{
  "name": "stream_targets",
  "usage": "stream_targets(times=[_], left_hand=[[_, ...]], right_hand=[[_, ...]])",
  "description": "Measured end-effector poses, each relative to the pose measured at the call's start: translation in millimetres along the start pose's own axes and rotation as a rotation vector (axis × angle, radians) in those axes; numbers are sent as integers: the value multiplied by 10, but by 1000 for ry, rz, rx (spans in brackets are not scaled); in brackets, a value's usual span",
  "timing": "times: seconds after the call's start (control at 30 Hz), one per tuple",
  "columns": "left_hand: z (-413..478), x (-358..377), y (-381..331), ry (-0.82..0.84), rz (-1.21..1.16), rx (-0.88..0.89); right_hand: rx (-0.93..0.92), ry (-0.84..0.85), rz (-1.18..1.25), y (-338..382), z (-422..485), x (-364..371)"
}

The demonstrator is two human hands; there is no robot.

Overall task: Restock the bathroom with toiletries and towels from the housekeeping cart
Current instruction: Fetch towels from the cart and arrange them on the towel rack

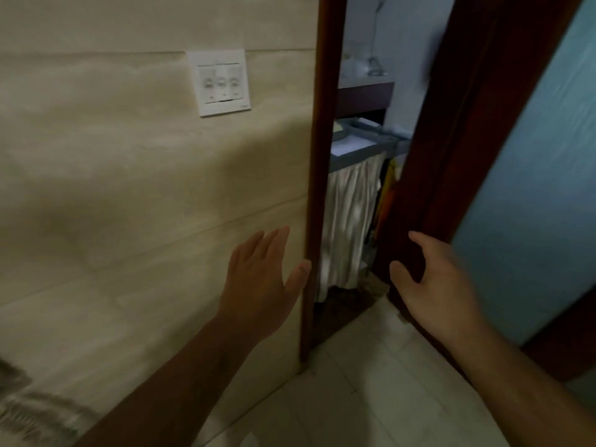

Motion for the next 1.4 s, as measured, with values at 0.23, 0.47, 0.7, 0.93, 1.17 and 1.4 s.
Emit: stream_targets(times=[0.23,0.47,0.7,0.93,1.17,1.4], left_hand=[[626,193,-46,-3,-63,146],[1190,566,-175,144,-180,210],[1834,874,-568,155,-155,299],[2428,1215,-1053,79,-110,229],[2926,1482,-1523,0,-76,139],[3250,1891,-1641,85,-19,-10]], right_hand=[[78,27,-101,-93,416,48],[132,-87,-103,-369,680,-39],[154,-183,-69,-767,1163,-180],[76,-147,3,-1326,1985,-172],[29,-57,34,-1931,2890,-340],[96,99,62,-2342,3362,-219]])
Point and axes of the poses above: each hand's wrist, its own z-axis towards the middle knuckle, its own x-axis out of the palm, y = z × x, the point moved 3 cm from there along z, towards the middle knuckle, and after that the axes turned 6 degrees about -z, right-handed, at the moved point
